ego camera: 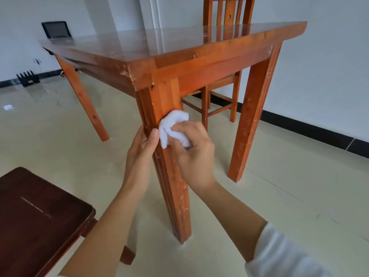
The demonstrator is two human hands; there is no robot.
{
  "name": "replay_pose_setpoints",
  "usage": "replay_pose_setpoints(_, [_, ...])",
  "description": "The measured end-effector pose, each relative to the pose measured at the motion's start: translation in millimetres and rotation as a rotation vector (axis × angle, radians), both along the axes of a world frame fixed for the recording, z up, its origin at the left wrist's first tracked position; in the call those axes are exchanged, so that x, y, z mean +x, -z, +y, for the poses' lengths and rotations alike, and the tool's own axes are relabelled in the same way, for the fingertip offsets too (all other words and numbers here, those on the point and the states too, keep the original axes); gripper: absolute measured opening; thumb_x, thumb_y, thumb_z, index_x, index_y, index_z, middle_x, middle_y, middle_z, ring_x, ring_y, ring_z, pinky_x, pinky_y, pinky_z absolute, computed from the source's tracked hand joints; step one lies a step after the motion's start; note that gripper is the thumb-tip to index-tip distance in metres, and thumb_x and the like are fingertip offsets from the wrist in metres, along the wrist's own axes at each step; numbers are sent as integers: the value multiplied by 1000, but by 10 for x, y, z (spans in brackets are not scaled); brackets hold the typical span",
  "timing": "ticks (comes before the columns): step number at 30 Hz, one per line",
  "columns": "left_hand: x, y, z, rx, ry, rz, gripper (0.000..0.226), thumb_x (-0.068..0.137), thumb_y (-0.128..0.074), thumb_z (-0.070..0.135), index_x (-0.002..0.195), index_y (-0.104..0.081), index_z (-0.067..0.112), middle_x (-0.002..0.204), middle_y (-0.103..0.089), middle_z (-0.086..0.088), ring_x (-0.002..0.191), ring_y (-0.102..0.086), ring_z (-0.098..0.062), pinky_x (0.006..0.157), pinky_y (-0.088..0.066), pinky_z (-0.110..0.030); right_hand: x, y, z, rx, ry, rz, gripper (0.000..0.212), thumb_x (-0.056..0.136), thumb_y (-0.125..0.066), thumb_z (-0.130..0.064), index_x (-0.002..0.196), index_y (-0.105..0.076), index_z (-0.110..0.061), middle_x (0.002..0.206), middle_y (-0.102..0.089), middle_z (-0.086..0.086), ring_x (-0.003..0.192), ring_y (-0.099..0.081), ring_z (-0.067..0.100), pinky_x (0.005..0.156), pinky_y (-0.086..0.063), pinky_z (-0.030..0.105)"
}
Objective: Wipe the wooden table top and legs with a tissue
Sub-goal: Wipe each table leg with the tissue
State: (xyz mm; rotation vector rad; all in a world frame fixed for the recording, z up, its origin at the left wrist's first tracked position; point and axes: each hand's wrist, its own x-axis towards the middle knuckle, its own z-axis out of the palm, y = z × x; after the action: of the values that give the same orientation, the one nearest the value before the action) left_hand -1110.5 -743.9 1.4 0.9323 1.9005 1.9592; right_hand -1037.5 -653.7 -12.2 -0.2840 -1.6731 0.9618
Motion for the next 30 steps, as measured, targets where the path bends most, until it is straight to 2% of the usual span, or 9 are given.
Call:
replay_pose_setpoints(3, [-24, -1, 8, -4, -13, 12, 33, 90, -46, 43, 117, -56, 27, 94, -63, 30, 88, -55, 23, 68, -37, 5, 129, 312, 70, -9, -68, -180, 15, 78, -66, 8, 83, -70, -6, 88, -63, -7, 81, -59, 4, 71, -49, 19])
replay_pose_setpoints(5, [-45, 3, 10, -1, -13, 17, 43, 87, -47, 48, 123, -56, 27, 100, -62, 30, 92, -54, 23, 68, -36, 6, 181, 213, 160, -40, -73, -234, 13, 80, -67, 0, 89, -68, -9, 90, -64, -3, 81, -61, 7, 71, -52, 30])
replay_pose_setpoints(8, [-79, 52, 25, -1, -17, 2, 50, 87, -46, 50, 131, -48, 28, 101, -56, 35, 87, -51, 29, 65, -35, 8, 141, -251, 262, -55, -47, -41, 12, 83, -65, -6, 94, -63, -8, 88, -62, 0, 81, -60, 15, 71, -52, 37])
replay_pose_setpoints(12, [-88, 96, 40, -45, -33, 9, 36, 94, -42, 43, 129, -40, 35, 95, -47, 40, 75, -44, 36, 61, -32, 10, -10, -385, 145, 25, -21, 10, 11, 81, -64, 1, 90, -64, -6, 86, -61, 2, 78, -55, 6, 68, -46, 22])
replay_pose_setpoints(15, [-130, 118, 48, -49, -38, 33, 40, 94, -41, 45, 131, -42, 30, 103, -51, 34, 81, -47, 33, 71, -39, 6, -15, 167, 40, 80, 56, -73, 15, 80, -63, 7, 88, -64, -5, 87, -56, -2, 77, -51, -4, 67, -43, 13])
replay_pose_setpoints(20, [-105, 157, 52, -59, -21, 35, 45, 92, -42, 48, 135, -32, 40, 101, -41, 39, 76, -41, 35, 59, -31, 11, 121, 989, 78, 158, -67, -318, 22, 76, -56, 21, 72, -64, 0, 82, -60, -4, 80, -55, -6, 76, -41, 10])
replay_pose_setpoints(23, [-89, 237, 35, -42, 4, 33, 45, 85, -47, 54, 127, -37, 43, 113, -51, 32, 98, -49, 24, 71, -40, 2, 194, 1086, 215, 78, -73, -495, 14, 79, -63, 3, 82, -69, -9, 83, -61, -5, 71, -58, -1, 65, -48, 21])
replay_pose_setpoints(26, [-77, 454, 0, -56, 24, 1, 59, 79, -55, 60, 132, -41, 37, 129, -54, 15, 115, -52, 2, 81, -41, -9, 208, 704, 296, -39, -45, -323, 4, 85, -63, -11, 88, -64, -10, 86, -64, 0, 75, -60, 11, 67, -51, 27])
replay_pose_setpoints(30, [-85, 680, -5, -69, 11, -27, 56, 76, -54, 60, 127, -43, 38, 131, -54, 11, 118, -51, -1, 85, -40, -14, 74, 442, 185, -11, -22, -246, 3, 84, -60, -6, 86, -60, -9, 87, -60, -4, 82, -56, 9, 71, -49, 25])
